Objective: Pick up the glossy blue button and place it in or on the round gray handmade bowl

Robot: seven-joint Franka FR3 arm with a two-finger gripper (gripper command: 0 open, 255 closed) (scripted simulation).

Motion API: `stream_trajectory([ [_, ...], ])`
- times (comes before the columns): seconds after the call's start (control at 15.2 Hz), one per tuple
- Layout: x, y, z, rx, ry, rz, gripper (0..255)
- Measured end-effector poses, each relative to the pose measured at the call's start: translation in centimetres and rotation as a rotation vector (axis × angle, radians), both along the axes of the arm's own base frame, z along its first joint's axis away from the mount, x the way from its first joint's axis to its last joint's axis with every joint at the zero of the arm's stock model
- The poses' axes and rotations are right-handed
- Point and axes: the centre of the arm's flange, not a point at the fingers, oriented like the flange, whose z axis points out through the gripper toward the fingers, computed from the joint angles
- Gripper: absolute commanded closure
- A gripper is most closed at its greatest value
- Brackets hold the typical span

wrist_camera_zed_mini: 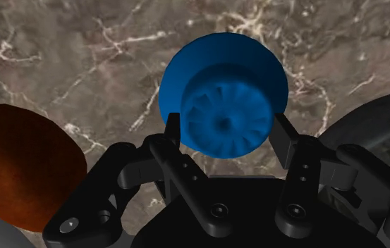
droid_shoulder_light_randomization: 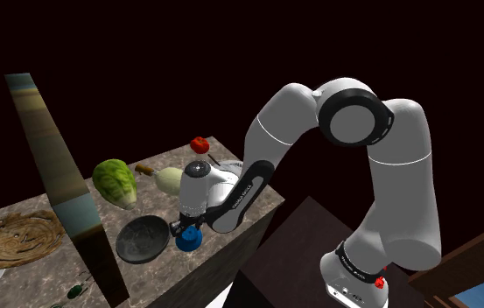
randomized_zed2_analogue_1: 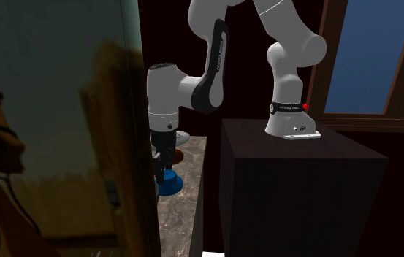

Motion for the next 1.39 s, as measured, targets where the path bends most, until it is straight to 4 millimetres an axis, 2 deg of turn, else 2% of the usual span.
stream_trajectory([
  [0.4, 0.0, 0.0, 0.6, 0.000, 0.001, 0.000, 255],
  [1.39, 0.1, 0.1, 8.5, 0.000, 0.000, 0.000, 255],
])
